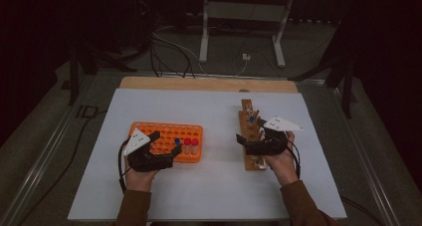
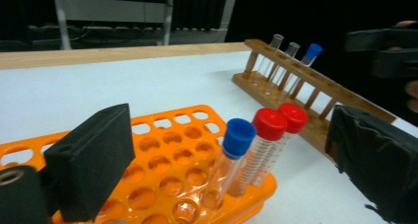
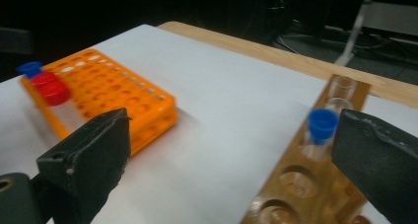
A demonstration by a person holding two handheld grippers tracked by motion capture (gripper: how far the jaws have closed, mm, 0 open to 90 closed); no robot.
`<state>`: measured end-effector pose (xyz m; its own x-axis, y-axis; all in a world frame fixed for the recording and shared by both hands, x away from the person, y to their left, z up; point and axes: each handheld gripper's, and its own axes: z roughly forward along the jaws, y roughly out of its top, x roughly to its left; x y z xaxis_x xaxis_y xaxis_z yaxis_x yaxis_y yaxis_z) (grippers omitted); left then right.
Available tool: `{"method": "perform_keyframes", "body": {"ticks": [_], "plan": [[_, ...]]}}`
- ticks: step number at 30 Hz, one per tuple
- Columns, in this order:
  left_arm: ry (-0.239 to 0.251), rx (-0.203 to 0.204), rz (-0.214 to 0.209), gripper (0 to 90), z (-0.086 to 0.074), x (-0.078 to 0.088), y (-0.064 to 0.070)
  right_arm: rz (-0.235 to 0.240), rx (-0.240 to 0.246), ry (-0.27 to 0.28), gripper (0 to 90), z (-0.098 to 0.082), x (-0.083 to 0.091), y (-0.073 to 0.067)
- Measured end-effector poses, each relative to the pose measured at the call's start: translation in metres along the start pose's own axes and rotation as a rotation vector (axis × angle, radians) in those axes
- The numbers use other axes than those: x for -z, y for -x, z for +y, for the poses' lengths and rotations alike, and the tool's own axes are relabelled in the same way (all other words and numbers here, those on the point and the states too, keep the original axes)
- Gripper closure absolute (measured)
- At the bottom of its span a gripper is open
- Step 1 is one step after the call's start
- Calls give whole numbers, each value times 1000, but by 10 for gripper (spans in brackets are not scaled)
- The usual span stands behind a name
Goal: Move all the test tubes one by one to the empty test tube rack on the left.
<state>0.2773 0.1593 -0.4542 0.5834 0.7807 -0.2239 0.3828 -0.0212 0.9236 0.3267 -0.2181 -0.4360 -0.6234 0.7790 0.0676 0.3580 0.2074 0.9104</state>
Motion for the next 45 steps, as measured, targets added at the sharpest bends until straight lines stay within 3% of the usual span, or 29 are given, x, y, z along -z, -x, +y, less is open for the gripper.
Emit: {"method": "perform_keyframes", "body": {"ticks": [2,7,14,17,23,26,29,40,45], "plan": [[1,0,10,6,0,-1,2,-19,0,-11,19,1,-4,6],[11,18,9,5,1,-1,3,-54,-11,-60,96,2,-18,20],[-2,31,28,5,0,0,0,-134,2,-129,477,-2,-32,28],[-23,27,37,5,0,-2,1,-153,-19,-120,587,-3,-35,30],[-45,0,45,5,0,-4,4,-190,-48,-125,705,-5,-41,33],[-41,6,46,5,0,-4,4,-183,-62,-123,737,-6,-42,35],[-43,9,44,5,-1,-4,3,-186,-46,-127,757,-6,-42,34],[-45,14,40,5,-1,-4,4,-185,-75,-115,762,-6,-39,34],[-43,17,39,6,-1,-4,4,-191,-60,-103,762,-3,-34,32]]}}
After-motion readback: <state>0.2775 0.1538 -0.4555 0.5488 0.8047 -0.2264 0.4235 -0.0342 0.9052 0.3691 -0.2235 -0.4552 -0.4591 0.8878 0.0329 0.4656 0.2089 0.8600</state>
